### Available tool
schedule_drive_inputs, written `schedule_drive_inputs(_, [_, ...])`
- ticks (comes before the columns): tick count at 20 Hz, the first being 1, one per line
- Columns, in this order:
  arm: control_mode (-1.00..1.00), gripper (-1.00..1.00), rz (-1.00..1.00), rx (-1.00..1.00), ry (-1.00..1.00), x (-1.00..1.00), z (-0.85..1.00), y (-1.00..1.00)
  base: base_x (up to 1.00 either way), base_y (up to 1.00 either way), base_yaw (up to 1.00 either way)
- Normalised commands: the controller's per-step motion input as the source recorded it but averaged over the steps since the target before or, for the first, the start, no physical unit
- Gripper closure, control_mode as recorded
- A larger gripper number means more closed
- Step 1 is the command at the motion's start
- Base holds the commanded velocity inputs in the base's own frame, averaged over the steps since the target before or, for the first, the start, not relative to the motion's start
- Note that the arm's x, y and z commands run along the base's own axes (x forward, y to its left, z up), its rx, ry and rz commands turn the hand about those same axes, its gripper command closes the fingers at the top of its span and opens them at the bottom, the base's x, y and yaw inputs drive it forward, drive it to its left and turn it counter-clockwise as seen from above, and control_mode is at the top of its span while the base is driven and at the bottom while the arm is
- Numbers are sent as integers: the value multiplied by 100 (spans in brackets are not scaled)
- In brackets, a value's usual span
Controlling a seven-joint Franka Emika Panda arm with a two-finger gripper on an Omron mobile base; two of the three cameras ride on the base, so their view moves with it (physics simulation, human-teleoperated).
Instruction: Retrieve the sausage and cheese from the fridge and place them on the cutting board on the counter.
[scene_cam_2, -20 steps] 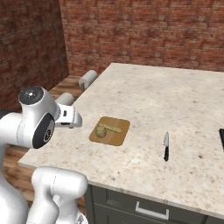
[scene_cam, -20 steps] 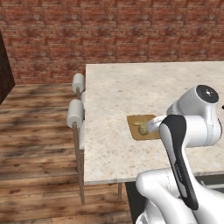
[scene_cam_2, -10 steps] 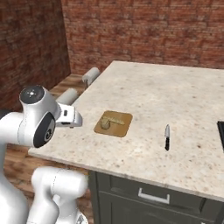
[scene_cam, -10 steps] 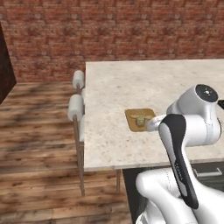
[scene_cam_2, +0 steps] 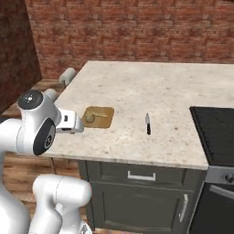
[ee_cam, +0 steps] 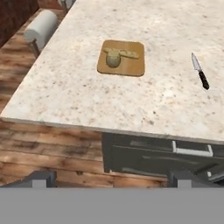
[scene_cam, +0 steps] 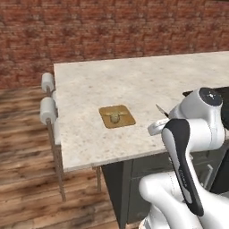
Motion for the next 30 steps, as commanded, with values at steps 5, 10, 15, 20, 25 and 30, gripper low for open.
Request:
schedule_drive_inputs(5, [100,-100,0,0,0,0,0,0,16,-7,-71])
schedule_drive_inputs(10, [100,-100,0,0,0,0,0,0,10,-15,-82])
schedule_drive_inputs(15, [100,-100,0,0,0,0,0,0,0,-13,-88])
schedule_drive_inputs(20, [100,-100,0,0,0,0,0,0,0,0,-93])
schedule_drive_inputs(25, [100,-100,0,0,0,0,0,0,24,0,-85])
schedule_drive_inputs(30, [100,-100,0,0,0,0,0,0,70,24,-71])
